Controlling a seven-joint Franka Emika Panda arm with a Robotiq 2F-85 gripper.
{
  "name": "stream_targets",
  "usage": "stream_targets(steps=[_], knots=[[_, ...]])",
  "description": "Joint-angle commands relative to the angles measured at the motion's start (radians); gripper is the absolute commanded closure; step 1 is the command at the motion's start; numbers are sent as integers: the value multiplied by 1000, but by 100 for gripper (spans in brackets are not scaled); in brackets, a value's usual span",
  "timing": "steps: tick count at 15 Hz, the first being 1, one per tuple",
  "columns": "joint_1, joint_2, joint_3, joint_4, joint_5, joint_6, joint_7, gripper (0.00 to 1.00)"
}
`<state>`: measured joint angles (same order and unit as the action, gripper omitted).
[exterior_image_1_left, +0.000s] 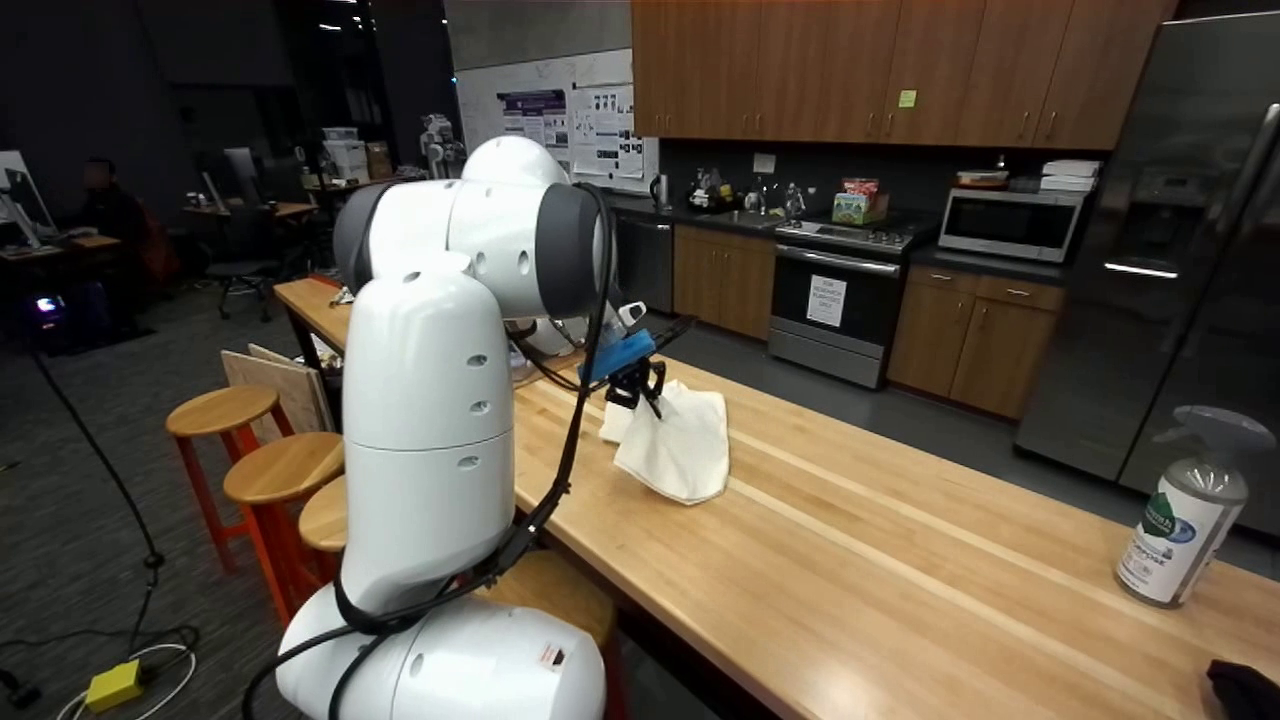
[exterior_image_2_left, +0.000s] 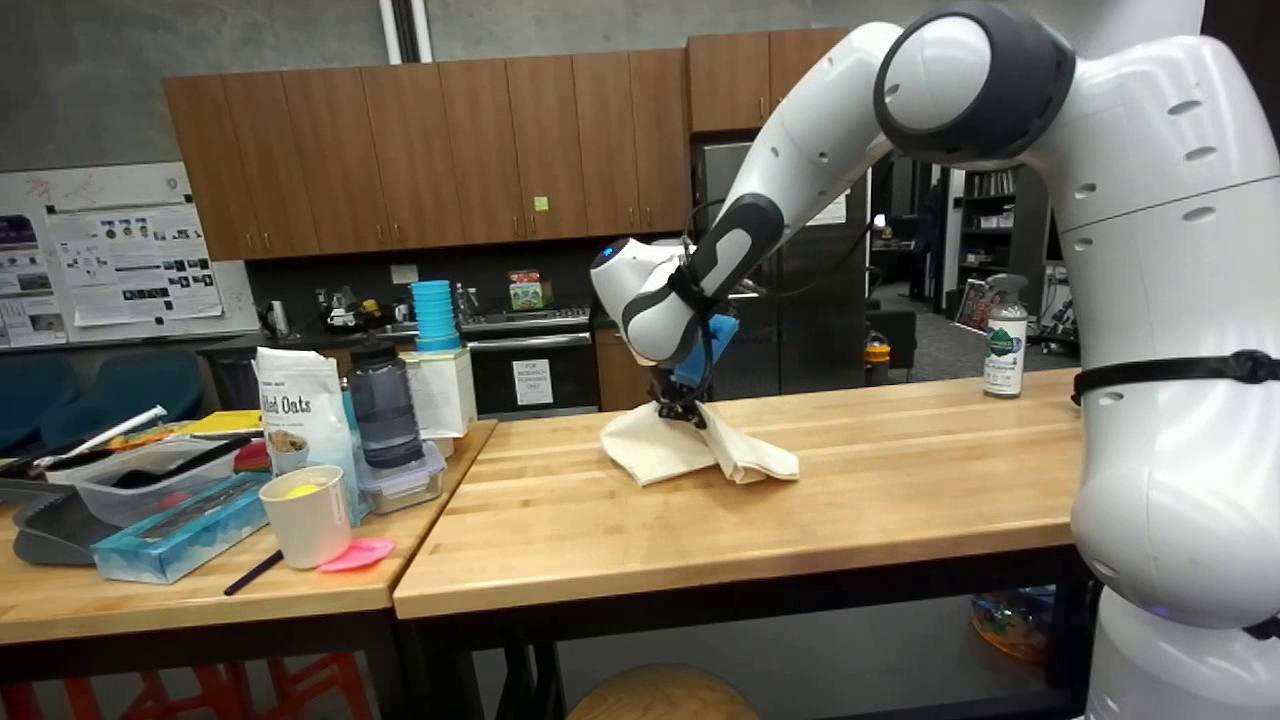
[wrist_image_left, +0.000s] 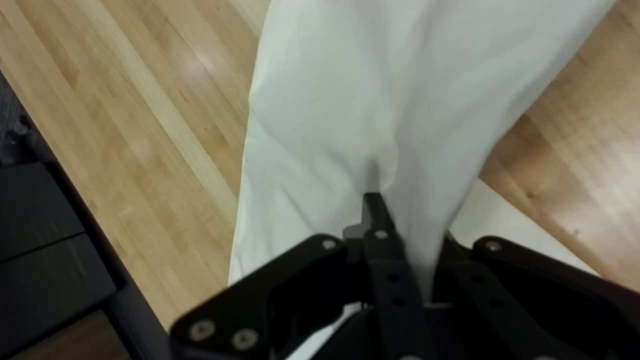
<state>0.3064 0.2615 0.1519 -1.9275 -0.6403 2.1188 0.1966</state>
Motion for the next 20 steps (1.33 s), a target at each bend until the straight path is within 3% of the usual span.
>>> stream_targets(steps=[1, 6, 14, 20], knots=[[18, -2, 30, -56, -25, 11, -30, 99], [-14, -34, 1, -132, -16, 4, 13, 99], [-160, -185, -123, -261, -28, -49, 167, 99], [-260, -178, -186, -212, -35, -111, 258, 99]])
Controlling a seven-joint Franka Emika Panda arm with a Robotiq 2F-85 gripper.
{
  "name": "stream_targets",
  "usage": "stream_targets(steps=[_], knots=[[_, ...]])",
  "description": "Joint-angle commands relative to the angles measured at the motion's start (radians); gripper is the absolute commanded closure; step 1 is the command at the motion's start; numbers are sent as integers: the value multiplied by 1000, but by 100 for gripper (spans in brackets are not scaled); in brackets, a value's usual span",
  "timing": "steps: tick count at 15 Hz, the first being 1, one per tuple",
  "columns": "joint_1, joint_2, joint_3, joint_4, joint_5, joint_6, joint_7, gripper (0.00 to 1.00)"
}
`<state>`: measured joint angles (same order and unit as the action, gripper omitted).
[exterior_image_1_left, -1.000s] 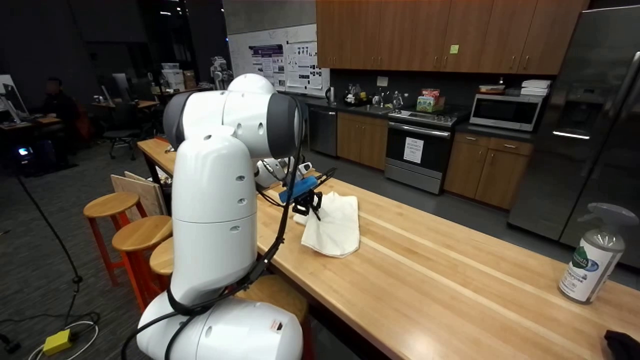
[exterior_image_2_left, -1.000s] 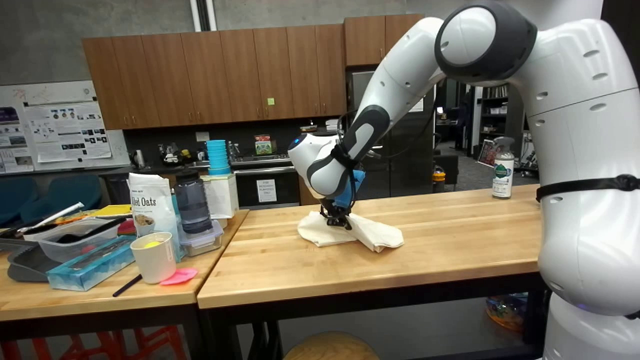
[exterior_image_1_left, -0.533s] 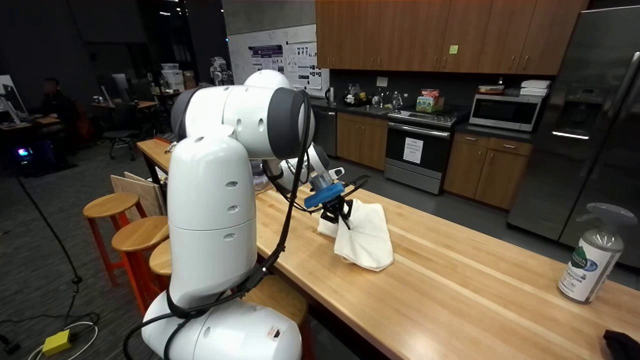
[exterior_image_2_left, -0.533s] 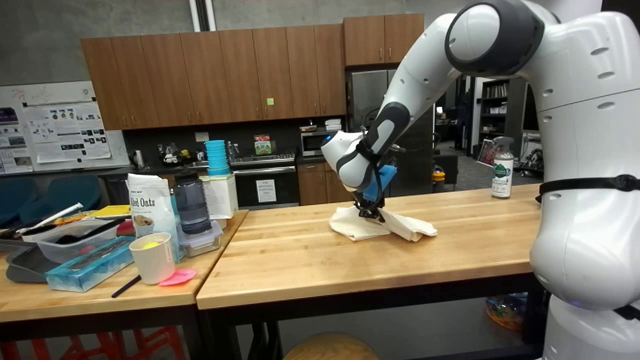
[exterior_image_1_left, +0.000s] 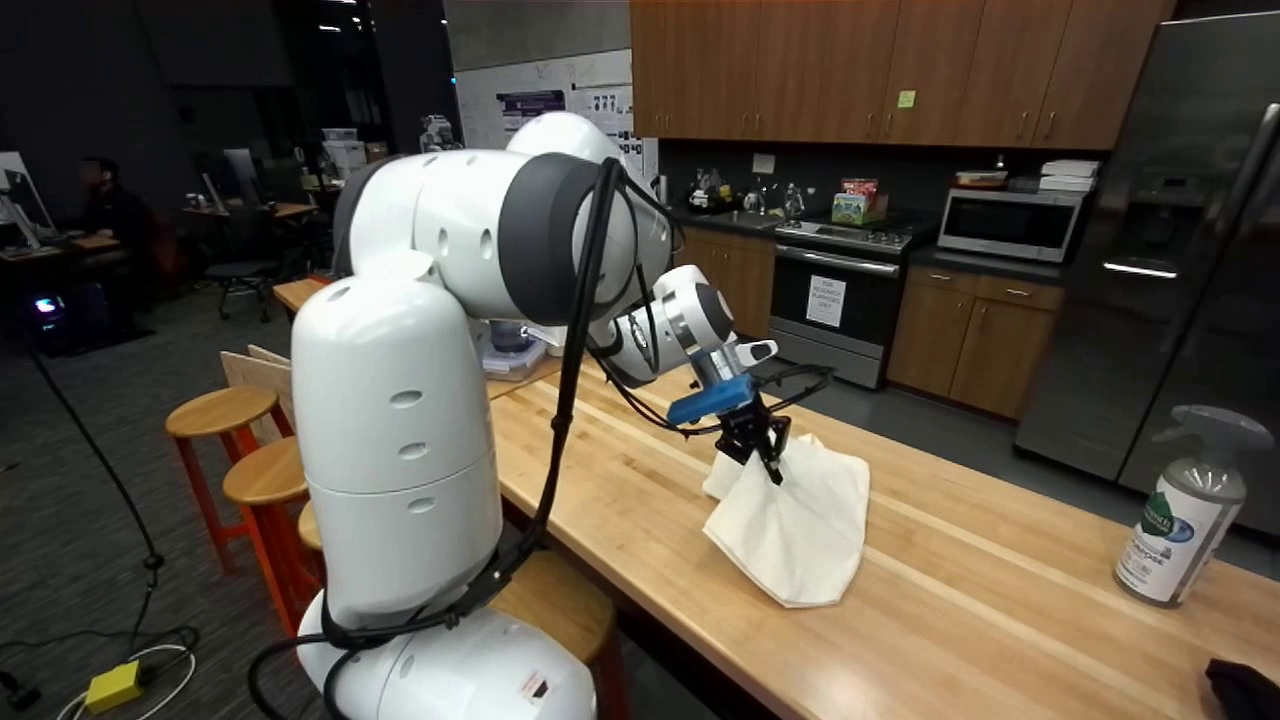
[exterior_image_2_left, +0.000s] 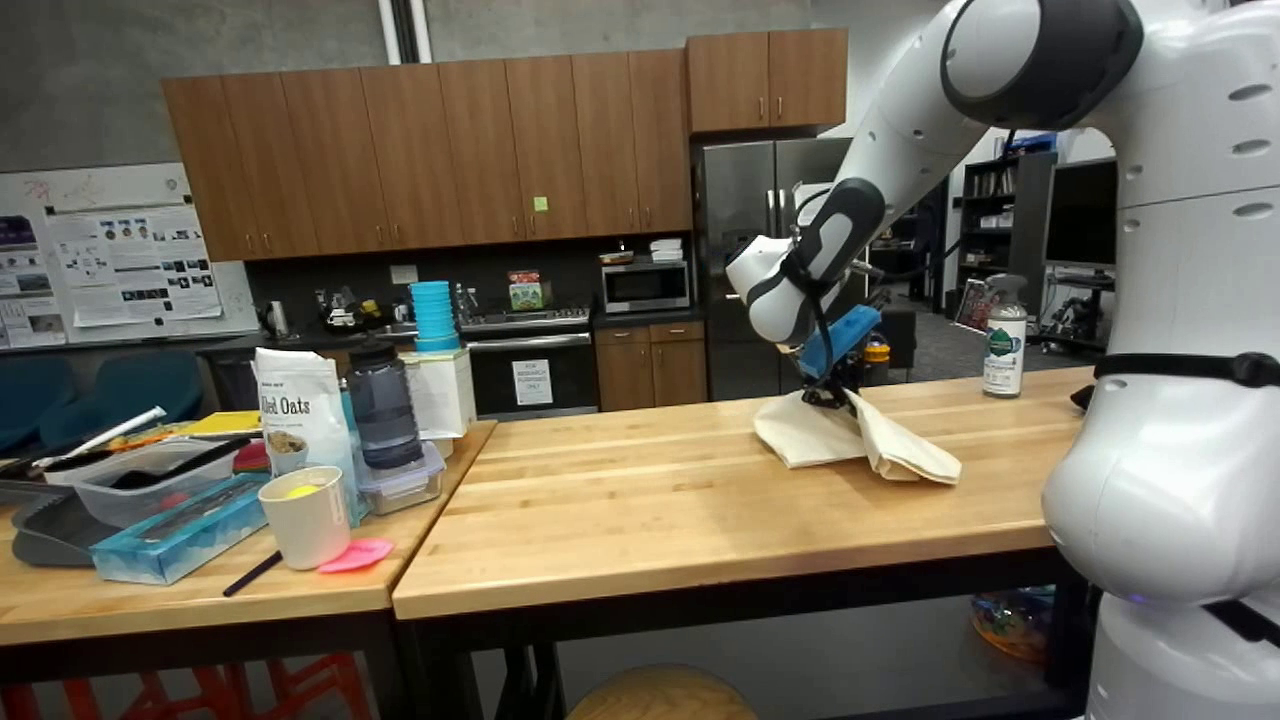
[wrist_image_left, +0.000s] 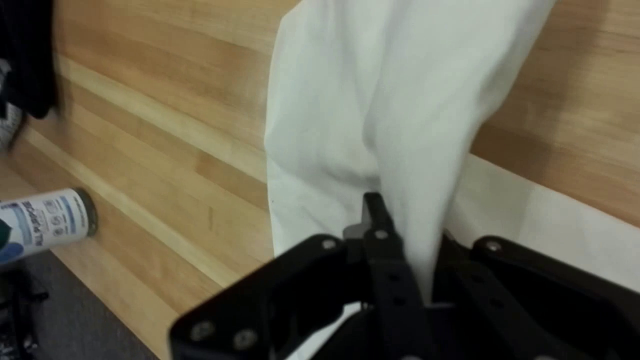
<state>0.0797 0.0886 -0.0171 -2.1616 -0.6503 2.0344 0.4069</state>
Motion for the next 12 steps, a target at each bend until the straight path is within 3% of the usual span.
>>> stream_targets(steps=[1, 7, 12], knots=[[-45, 11, -25, 51, -21, -33, 51, 99], [-70, 167, -53, 302, -10, -98, 40, 99], [-9, 307, -34, 482, -12, -127, 18, 99]])
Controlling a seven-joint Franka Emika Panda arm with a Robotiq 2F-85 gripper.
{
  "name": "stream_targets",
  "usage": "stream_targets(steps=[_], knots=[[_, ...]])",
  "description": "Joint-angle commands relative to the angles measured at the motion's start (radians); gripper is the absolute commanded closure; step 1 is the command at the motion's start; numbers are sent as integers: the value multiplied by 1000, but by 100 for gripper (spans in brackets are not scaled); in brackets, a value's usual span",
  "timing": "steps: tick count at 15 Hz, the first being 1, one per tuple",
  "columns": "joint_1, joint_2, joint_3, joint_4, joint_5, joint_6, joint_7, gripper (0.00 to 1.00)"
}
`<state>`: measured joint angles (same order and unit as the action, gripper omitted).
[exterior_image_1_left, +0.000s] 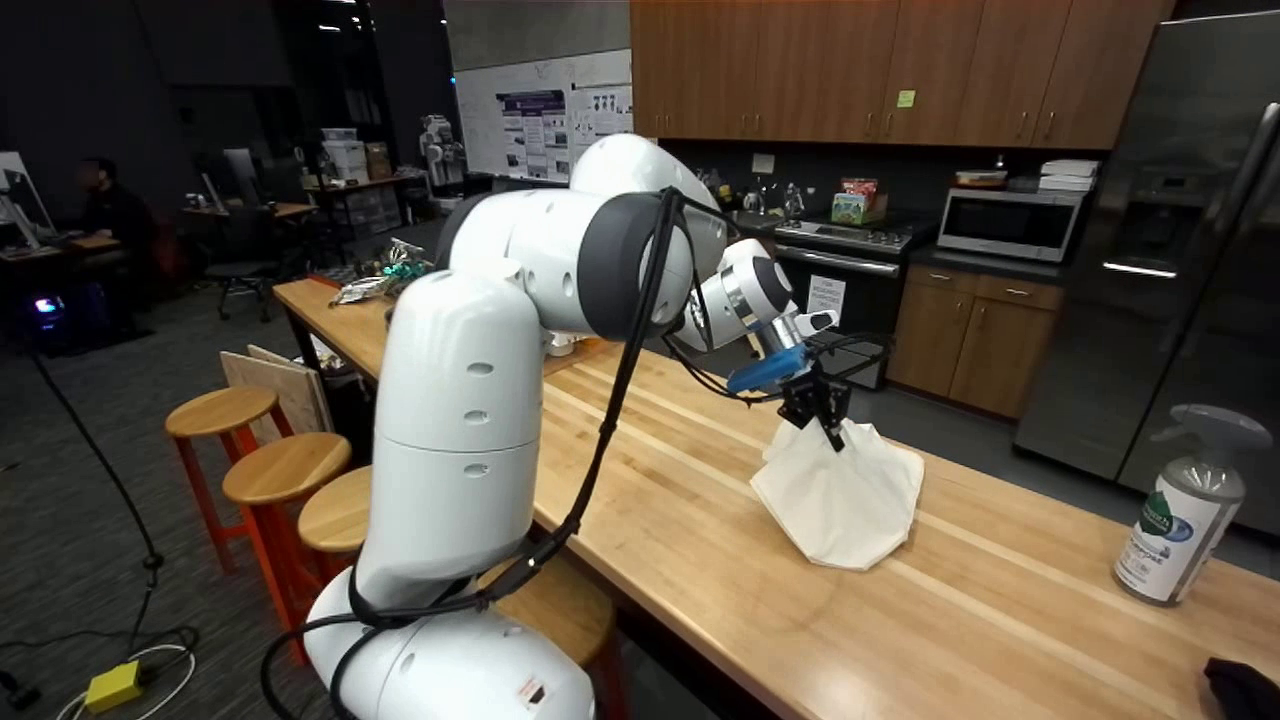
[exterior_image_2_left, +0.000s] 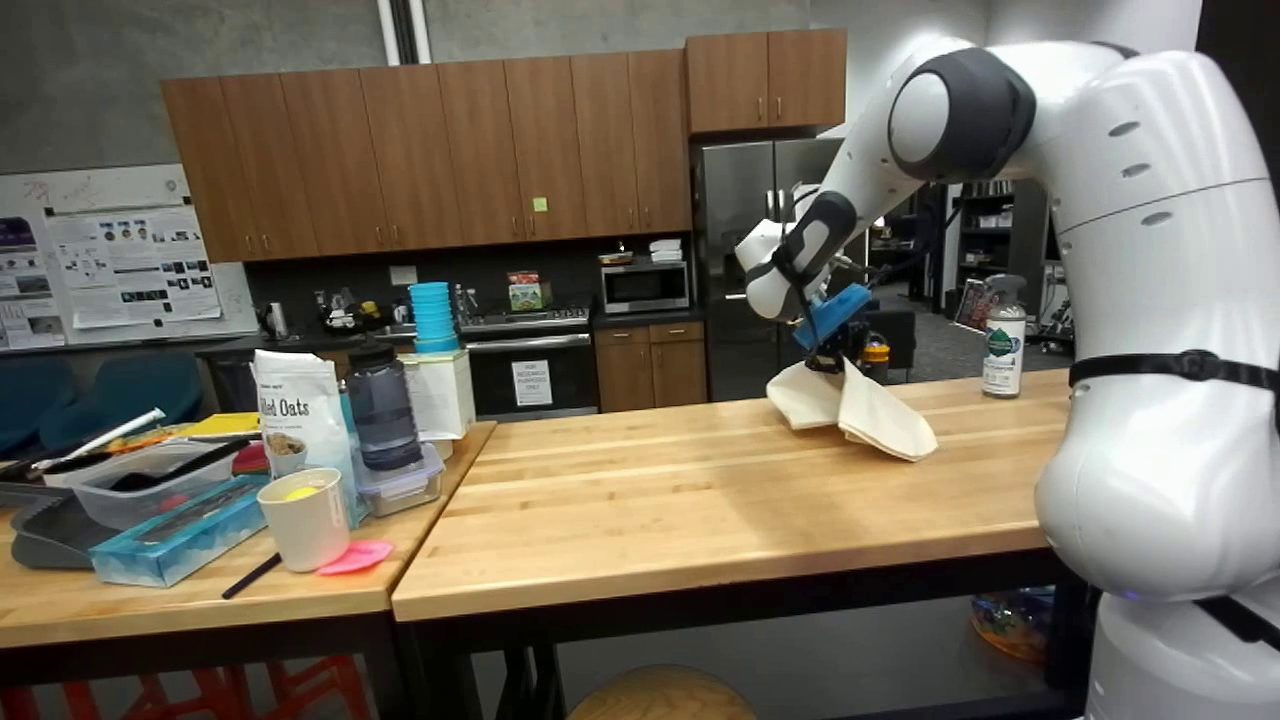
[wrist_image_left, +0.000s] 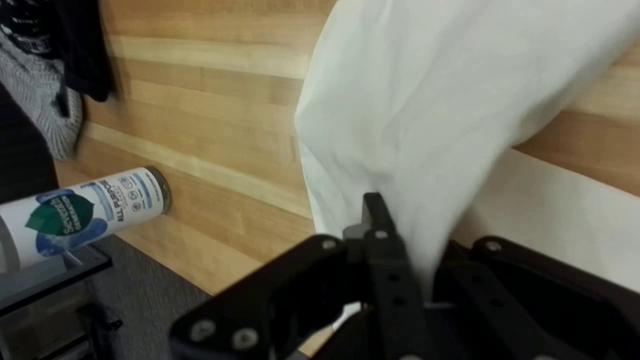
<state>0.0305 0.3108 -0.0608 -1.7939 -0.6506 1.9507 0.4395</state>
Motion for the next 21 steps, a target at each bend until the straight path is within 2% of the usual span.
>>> stream_targets(steps=[1, 7, 14, 18, 21], knots=[[59, 105, 14, 132, -15, -42, -17, 99], [214, 206, 69, 196, -50, -35, -70, 99], [364, 228, 169, 156, -132, 4, -160, 99], [397, 308, 163, 250, -167, -33, -165, 99], [367, 351, 127, 336, -166, -59, -159, 99]])
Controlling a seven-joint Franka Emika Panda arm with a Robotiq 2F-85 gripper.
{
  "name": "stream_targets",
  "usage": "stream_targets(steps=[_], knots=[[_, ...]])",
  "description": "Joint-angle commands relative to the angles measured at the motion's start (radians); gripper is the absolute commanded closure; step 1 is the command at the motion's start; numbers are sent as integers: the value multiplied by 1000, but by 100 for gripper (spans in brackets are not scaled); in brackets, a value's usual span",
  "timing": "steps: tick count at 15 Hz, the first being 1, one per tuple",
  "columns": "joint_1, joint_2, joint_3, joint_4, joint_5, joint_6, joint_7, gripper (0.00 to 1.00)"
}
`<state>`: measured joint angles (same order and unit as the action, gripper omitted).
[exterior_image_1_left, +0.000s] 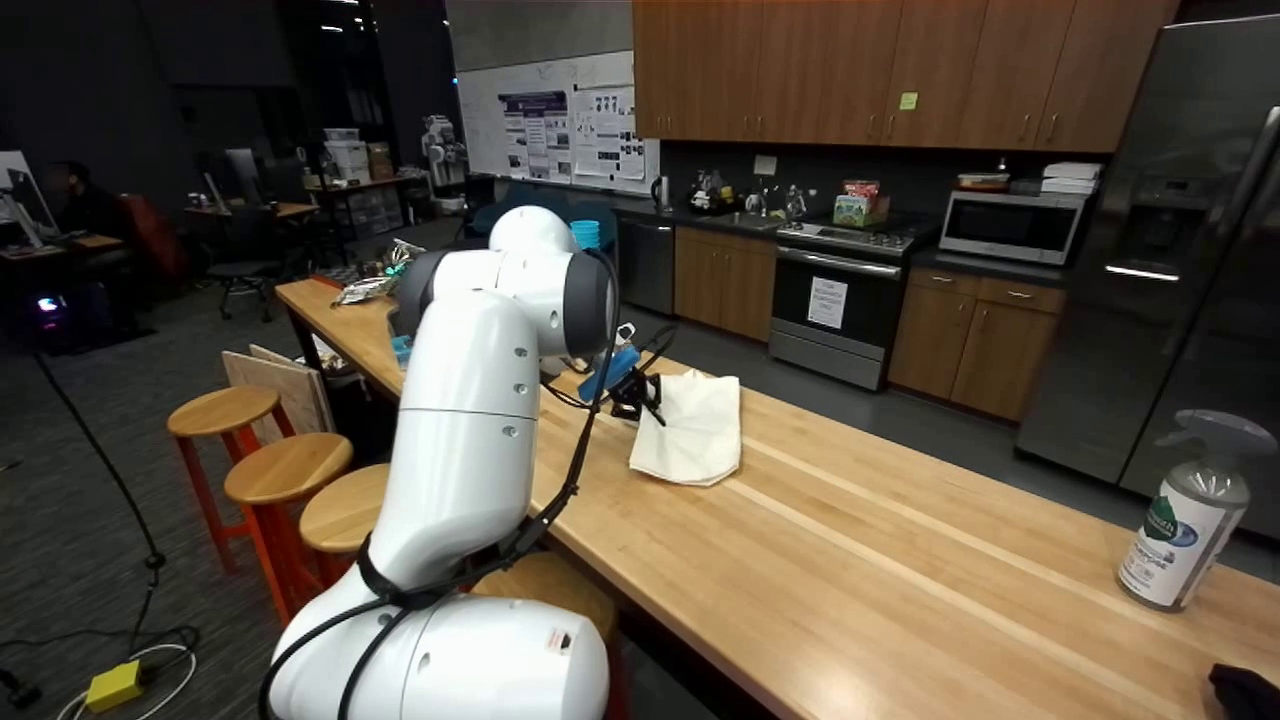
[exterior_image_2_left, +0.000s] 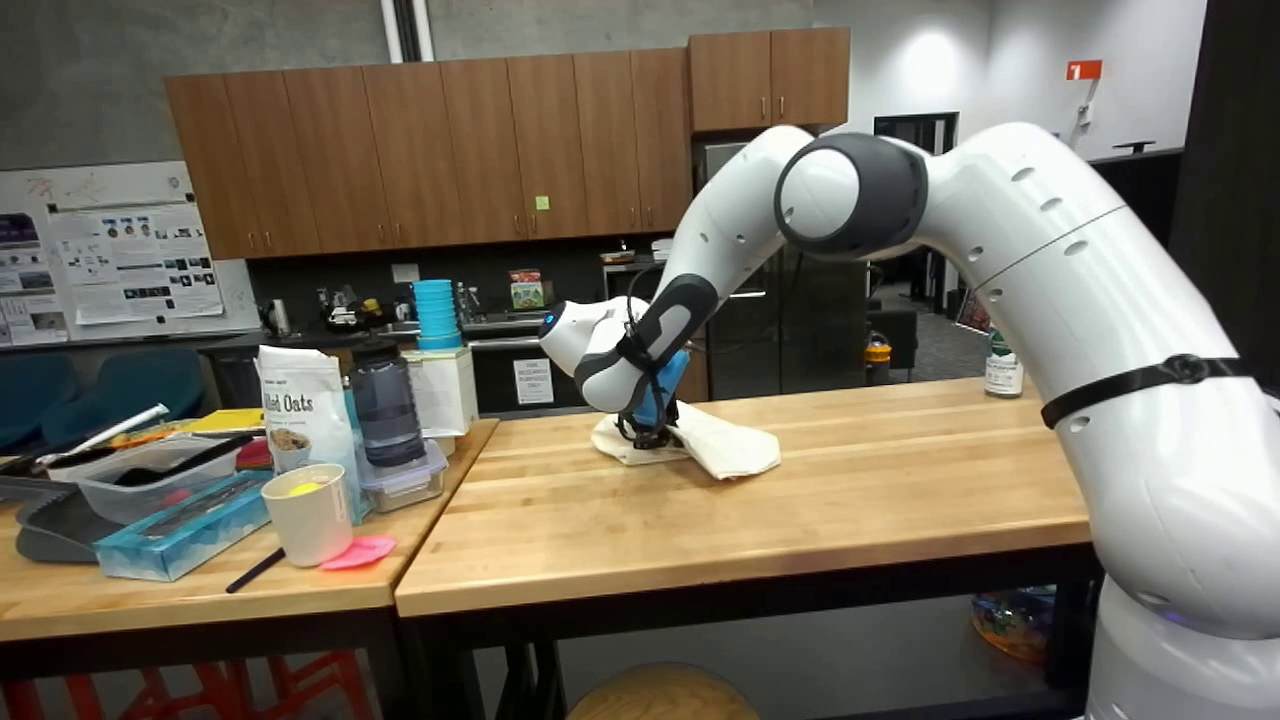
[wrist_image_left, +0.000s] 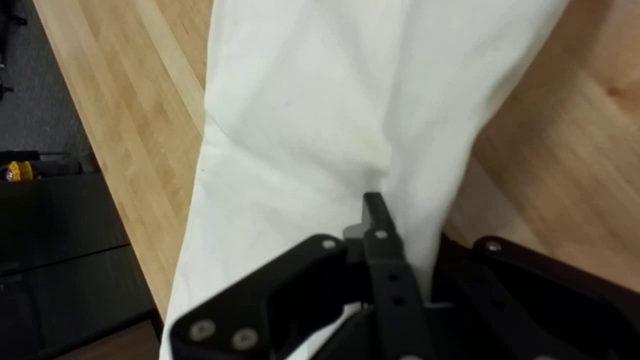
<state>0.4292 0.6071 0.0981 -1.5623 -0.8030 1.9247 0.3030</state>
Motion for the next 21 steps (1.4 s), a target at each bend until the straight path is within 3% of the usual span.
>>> stream_targets(steps=[1, 5, 8, 13, 21], knots=[[-43, 62, -53, 128, -17, -42, -14, 99], [-126, 28, -126, 148, -11, -59, 4, 99], [-185, -42, -166, 83, -15, -60, 37, 99], [-249, -230, -170, -114, -2, -21, 137, 99], [-266, -546, -116, -536, 11, -56, 293, 99]])
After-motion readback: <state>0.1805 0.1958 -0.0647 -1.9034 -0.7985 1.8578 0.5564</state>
